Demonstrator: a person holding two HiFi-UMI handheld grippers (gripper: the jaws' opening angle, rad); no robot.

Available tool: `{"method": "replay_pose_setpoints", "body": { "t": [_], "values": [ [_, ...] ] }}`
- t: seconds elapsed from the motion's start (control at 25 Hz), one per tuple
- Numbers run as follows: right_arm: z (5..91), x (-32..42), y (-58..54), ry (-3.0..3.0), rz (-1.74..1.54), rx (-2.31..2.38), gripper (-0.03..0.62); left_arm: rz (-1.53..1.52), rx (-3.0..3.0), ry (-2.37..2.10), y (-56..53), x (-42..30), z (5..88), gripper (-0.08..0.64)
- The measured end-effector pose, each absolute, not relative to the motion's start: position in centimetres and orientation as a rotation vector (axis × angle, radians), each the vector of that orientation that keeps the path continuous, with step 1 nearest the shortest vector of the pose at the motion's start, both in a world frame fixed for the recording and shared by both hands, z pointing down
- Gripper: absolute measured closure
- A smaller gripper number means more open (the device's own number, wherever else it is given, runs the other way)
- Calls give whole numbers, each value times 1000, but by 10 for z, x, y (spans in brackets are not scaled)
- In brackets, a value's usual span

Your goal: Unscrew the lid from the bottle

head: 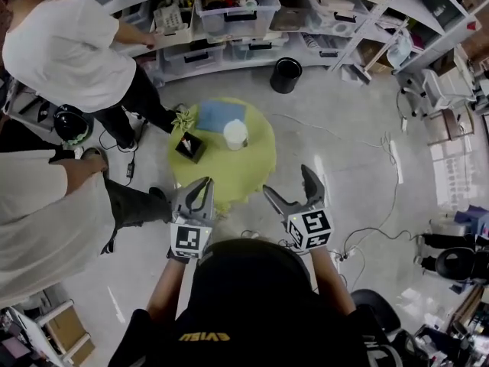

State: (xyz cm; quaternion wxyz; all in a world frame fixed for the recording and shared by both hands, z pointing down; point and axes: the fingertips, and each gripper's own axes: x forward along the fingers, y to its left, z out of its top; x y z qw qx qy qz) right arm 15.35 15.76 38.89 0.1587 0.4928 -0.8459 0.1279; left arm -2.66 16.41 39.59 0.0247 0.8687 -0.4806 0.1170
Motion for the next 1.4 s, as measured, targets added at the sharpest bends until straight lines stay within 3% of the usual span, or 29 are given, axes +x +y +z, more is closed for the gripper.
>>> {"method": "replay_pose_setpoints", "body": {
  "t": [0.36,0.72,1.08,1.4],
  "values": [
    [389,82,77,-2336,403,1432,130,363,2700,-1323,82,-90,425,531],
    [428,53,42,-2165,471,1398,130,413,2721,-1047,36,-87,488,477],
    [514,42,-5,-2080,568,1209,161,600,2707,-831,11,-32,586,291],
    [586,36,-51,-1917,577,980,189,782,2774,-804,-22,20,662,206]
  ]
}}
